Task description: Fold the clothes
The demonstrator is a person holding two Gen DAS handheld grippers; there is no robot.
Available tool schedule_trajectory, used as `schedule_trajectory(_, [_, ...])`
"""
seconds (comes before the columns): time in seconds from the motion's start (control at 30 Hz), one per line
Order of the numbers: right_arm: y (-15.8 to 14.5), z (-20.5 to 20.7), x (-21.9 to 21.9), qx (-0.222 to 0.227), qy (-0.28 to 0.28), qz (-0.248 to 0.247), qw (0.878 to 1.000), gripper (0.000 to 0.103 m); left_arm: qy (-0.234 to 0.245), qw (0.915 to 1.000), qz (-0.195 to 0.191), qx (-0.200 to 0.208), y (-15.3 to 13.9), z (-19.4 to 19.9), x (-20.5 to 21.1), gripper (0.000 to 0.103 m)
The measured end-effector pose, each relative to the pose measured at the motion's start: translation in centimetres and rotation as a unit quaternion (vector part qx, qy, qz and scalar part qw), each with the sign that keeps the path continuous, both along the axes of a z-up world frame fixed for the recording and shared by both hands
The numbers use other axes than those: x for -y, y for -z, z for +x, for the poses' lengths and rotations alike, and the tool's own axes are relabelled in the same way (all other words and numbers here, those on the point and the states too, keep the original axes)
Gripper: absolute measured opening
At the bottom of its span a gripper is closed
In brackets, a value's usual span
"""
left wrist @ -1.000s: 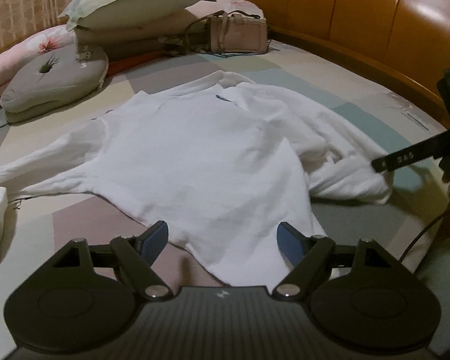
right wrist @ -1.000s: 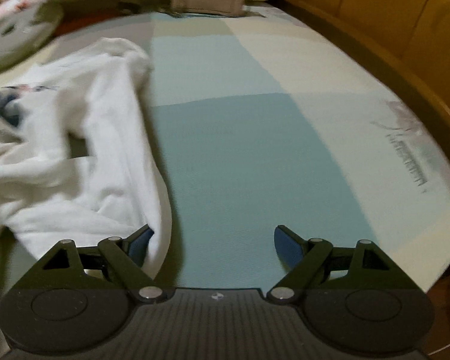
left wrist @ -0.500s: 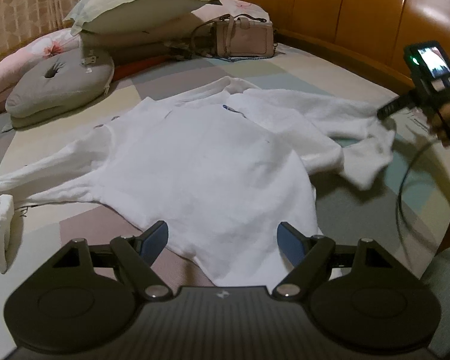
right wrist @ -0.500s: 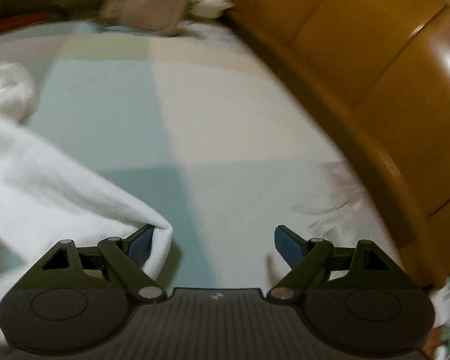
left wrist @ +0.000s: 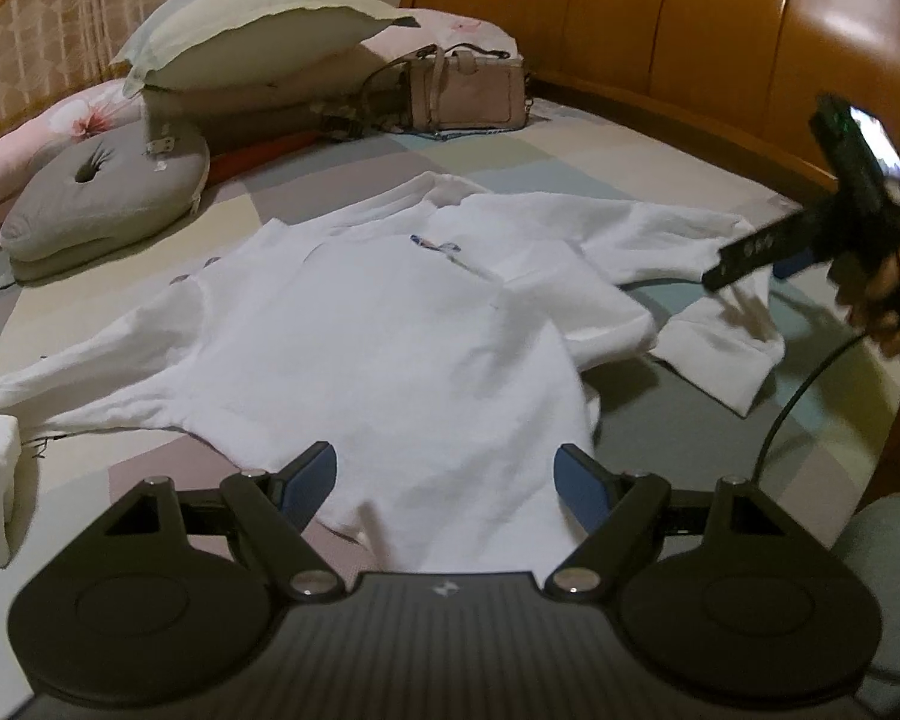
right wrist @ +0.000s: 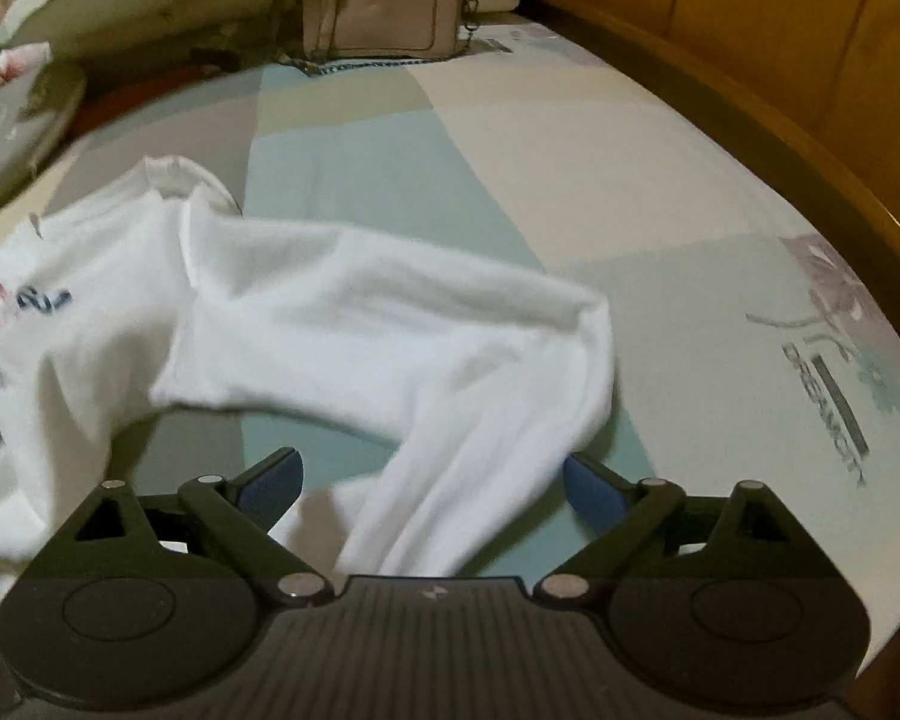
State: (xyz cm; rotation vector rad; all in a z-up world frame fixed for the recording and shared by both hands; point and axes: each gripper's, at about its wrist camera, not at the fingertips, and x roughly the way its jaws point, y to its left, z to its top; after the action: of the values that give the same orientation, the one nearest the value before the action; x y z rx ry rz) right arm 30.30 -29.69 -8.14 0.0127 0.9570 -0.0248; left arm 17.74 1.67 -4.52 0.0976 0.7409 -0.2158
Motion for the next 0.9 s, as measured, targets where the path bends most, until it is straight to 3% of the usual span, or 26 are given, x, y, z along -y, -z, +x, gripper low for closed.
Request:
schedule_trajectory(0.27, [2.3,-4.1,1.9,-0.003,0.013,-0.014,1.0,0.097,-0.009,0.9999,0.0,-0.004,0.0,-0.5,-0.7,0.08])
schedule_trajectory(0.37, [2.1,-4.9,4.3,-0.004,0.047,-0.027,0.999,0.096,-0.008,1.0,0.0,-0.003,0.0,-0.6,-0.7,0.08])
schedule_trajectory(0.5, [1.1,-5.2,7.1,-0.003,0.087,0.009,0.996,0.091,-0.007,1.0,0.0,-0.007,0.3,-0.5,-0.6,0.08])
schedule_trajectory(0.6, [1.0,-5.3,6.4,0.006,0.068,0.023,0.997,0.086,-0.001,1.0,0.001,-0.008,0.4,-0.4,-0.2,0.08])
schedule_trajectory(0.67, [1.1,-5.5,5.4,0.01,0.043,0.029,0.999,0.079,0.003,1.0,0.003,-0.008,0.3,-0.5,0.0,0.08])
schedule_trajectory(0.7, [1.3,-5.3,4.7,0.013,0.032,0.028,0.999,0.069,0.005,1.0,0.004,-0.007,0.3,-0.5,0.1,0.08])
schedule_trajectory(0.83, [1.5,-5.2,3.0,0.019,-0.005,0.028,0.999,0.016,0.005,0.9999,0.008,-0.006,0.2,-0.5,0.2,0.08])
schedule_trajectory(0.9, [1.4,-5.0,3.0,0.012,-0.019,0.021,1.0,0.011,0.002,0.9999,0.009,-0.008,0.3,-0.3,0.2,0.08])
